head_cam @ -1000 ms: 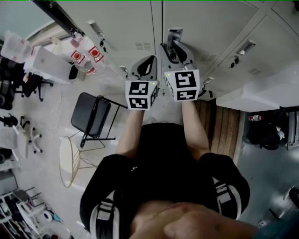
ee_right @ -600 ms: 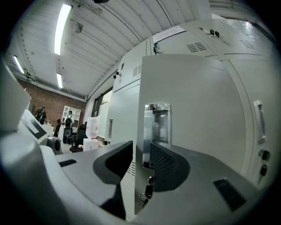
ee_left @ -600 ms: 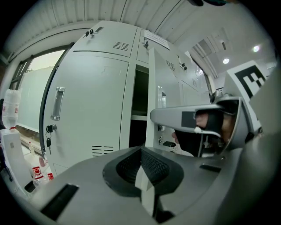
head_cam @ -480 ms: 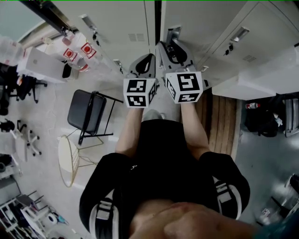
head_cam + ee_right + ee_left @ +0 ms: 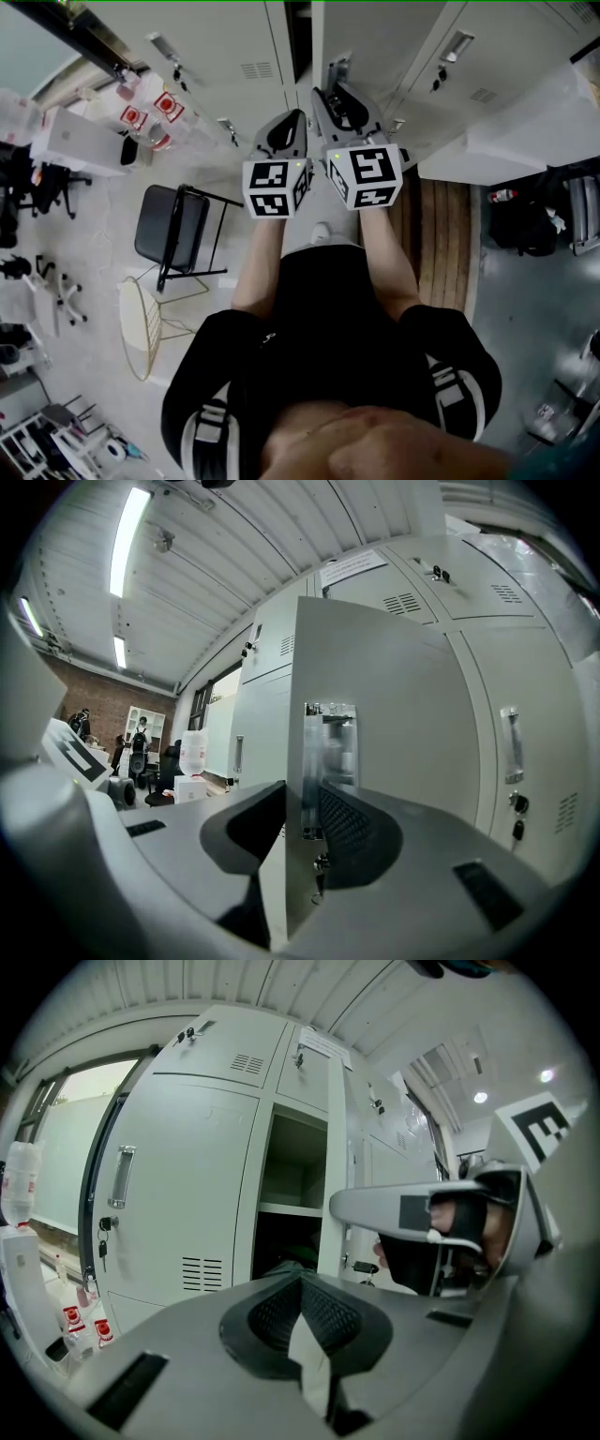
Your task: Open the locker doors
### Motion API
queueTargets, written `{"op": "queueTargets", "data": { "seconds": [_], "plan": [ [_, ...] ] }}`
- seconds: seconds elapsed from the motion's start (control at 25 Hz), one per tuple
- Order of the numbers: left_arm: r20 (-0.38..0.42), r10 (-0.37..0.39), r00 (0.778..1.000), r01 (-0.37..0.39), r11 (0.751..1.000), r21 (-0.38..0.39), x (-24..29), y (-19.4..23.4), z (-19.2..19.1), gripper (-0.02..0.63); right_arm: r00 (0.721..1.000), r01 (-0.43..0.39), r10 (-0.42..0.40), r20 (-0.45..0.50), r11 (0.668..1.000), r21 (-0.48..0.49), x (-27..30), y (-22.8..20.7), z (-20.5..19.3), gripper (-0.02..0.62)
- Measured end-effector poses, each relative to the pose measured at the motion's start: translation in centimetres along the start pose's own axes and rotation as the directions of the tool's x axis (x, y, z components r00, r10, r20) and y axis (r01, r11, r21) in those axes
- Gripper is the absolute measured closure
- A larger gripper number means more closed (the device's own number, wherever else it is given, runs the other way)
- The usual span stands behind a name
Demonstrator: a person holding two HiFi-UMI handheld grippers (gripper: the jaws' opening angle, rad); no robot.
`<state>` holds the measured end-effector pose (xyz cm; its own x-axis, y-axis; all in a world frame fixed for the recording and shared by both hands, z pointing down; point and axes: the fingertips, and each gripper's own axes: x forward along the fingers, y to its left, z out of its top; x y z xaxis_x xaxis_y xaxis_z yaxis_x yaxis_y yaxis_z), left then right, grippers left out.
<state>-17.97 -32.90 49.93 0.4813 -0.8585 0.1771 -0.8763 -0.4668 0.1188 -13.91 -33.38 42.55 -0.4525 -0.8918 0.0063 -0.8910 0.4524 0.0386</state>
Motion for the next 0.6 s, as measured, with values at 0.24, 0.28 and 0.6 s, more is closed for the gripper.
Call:
{"op": "queueTargets", "data": {
  "seconds": [0.24, 0.28, 0.6],
  "plan": [
    [-0.003, -0.008, 1.000, 0.008, 1.000, -0.023, -2.0, -2.3, -0.7, 0.597, 1.000, 0.029, -0.029, 0.000, 0.999, 0.020, -3.4, -0.6, 0.1, 0.465],
    [-0.005, -0.013, 1.000, 0.013, 1.000, -0.026, -2.3, -2.8, -0.9, 0.597, 0.999, 0.032, -0.032, 0.004, 0.999, 0.023, -4.0, -0.7, 0.1, 0.463],
    [-0.018, -0.013, 1.000, 0.012, 0.998, -0.054, -5.2, -6.3, -2.8, 0.597, 1.000, 0.029, -0.029, 0.009, 0.999, 0.019, -8.1, -2.2, 0.0, 0.451]
  ]
}}
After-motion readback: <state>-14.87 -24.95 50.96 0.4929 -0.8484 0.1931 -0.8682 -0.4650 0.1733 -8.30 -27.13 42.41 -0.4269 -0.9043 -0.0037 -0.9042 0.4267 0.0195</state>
